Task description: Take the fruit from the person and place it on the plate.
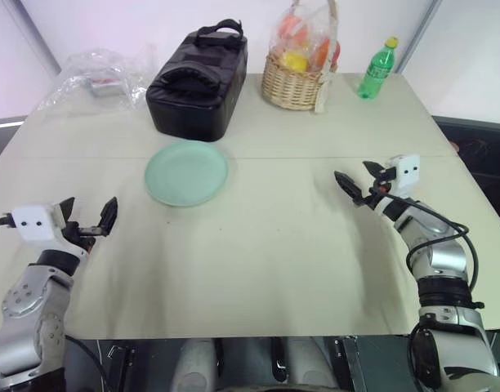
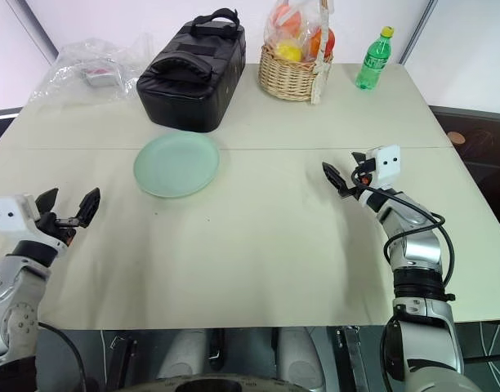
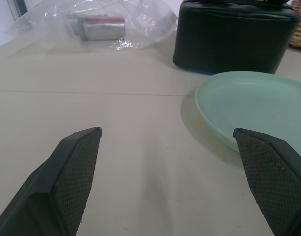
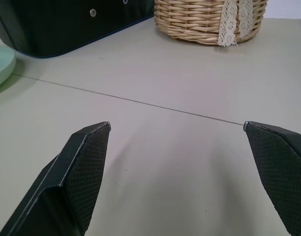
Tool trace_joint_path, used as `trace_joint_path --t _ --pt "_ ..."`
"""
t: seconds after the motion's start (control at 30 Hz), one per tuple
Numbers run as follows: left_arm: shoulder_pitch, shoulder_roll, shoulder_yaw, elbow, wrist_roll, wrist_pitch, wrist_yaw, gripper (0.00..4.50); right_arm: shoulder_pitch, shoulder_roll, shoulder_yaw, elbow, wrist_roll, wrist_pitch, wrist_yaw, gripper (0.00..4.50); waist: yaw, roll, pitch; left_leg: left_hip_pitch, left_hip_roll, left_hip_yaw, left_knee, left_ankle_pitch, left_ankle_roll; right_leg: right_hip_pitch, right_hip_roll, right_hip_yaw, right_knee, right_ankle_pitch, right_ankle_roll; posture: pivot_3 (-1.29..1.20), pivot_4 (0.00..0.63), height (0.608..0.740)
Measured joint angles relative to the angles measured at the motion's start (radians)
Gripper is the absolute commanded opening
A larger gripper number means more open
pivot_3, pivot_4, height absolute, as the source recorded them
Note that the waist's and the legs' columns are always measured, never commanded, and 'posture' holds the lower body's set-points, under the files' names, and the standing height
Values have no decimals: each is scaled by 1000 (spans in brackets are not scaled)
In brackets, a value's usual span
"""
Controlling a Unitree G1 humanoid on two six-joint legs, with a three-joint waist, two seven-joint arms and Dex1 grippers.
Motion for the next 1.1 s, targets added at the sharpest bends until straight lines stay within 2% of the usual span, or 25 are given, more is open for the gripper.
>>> trace_joint_path --t 0.87,0.93,1.1 --pt "-26 18 -10 0 9 1 0 4500 10 3 4 -2 -1 1 2 4430 0 0 0 0 0 0 0 0 0 0 0 0 0 0 0 0 150 740" --pt "-26 18 -11 0 10 1 0 4500 16 -1 9 -35 22 41 31 4430 0 0 0 0 0 0 0 0 0 0 0 0 0 0 0 0 150 740" --pt "-26 22 -11 1 9 3 -3 4500 78 -90 59 -319 192 298 202 4430 1 0 0 0 0 -1 0 0 0 0 0 0 0 0 0 0 150 740"
